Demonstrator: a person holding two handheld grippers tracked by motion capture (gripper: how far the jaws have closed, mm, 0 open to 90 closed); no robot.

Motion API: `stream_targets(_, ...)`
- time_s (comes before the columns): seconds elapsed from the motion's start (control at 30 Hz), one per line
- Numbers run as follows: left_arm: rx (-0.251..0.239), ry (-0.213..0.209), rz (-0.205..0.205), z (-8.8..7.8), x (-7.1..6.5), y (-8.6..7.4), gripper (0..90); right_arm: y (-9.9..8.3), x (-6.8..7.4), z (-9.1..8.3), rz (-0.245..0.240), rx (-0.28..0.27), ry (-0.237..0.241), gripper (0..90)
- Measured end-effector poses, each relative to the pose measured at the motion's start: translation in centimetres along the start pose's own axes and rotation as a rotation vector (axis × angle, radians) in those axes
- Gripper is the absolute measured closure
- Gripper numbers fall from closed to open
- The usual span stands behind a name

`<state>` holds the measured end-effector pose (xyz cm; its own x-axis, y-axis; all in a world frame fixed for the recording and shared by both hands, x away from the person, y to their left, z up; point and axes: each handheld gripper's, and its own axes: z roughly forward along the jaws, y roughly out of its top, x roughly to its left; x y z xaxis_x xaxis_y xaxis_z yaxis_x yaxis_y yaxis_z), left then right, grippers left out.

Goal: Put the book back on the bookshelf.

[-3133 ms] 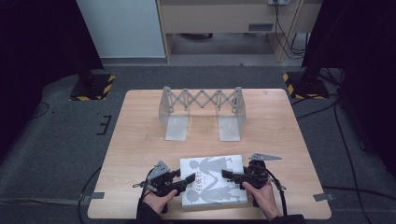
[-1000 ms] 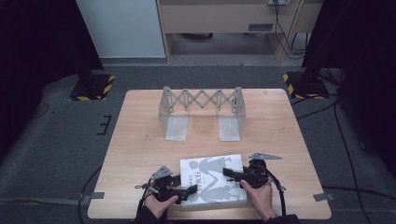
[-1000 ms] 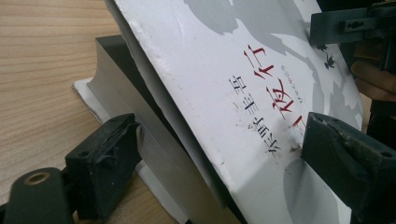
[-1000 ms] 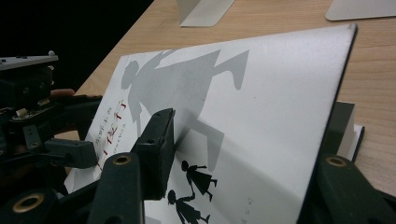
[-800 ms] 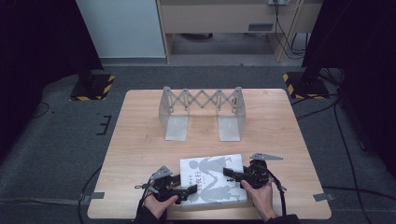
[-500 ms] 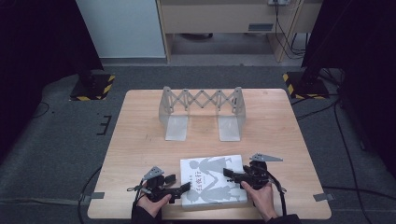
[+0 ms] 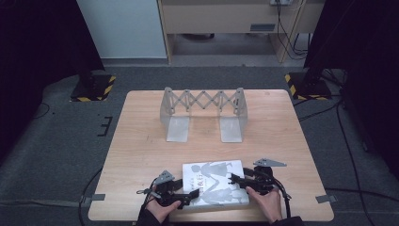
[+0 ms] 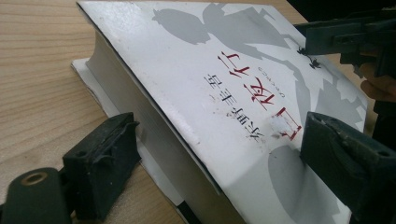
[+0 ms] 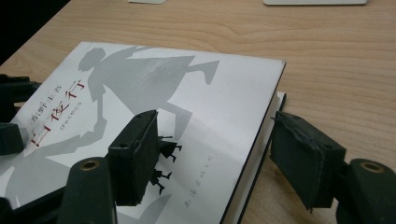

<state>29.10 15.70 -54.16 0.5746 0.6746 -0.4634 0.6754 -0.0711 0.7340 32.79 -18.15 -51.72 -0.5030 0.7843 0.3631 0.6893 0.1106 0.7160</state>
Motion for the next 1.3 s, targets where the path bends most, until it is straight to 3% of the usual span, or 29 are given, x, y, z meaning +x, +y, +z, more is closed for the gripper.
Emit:
stream_targets(0.17, 0.003, 0.062, -0.026, -0.3, 0.0, 0.2, 7.7, -0.2, 0.2, -0.4, 0.006, 0.024, -0.002, 29.3)
stream_targets(0.3, -0.012, 0.06, -0.016, 0.1, -0.2, 0.1, 6.4, -0.4, 0.0, -0.4, 0.019, 0.024, 0.009, 28.9)
stream_targets(0.33, 0.002, 0.053, 0.004, 0.6, -0.7, 0.2, 5.5, -0.4, -0.1, -0.3, 0.027, 0.024, 0.012, 28.5)
stream_targets(0.47, -0.003, 0.058, -0.001, 0.7, -0.8, 0.2, 4.4, -0.5, -0.1, -0.2, 0.041, 0.021, 0.019, 29.4)
stream_targets(0.6, -0.037, 0.064, -0.053, 0.3, -0.6, 0.0, 11.3, -0.6, 0.1, 0.2, 0.056, 0.019, 0.051, 30.3)
stream_targets(0.83, -0.041, 0.063, -0.054, 0.1, -0.4, 0.0, 14.6, -0.7, 0.1, 0.2, 0.072, 0.021, 0.056, 30.3)
stream_targets(0.9, -0.057, 0.073, -0.076, -0.2, -0.6, 0.1, 25.6, -0.7, 0.0, 0.2, 0.076, 0.019, 0.062, 30.2)
stream_targets(1.3, -0.058, 0.068, -0.1, -0.9, -0.8, 0.4, 37.3, -0.6, -0.3, 0.3, 0.097, 0.016, 0.061, 30.4)
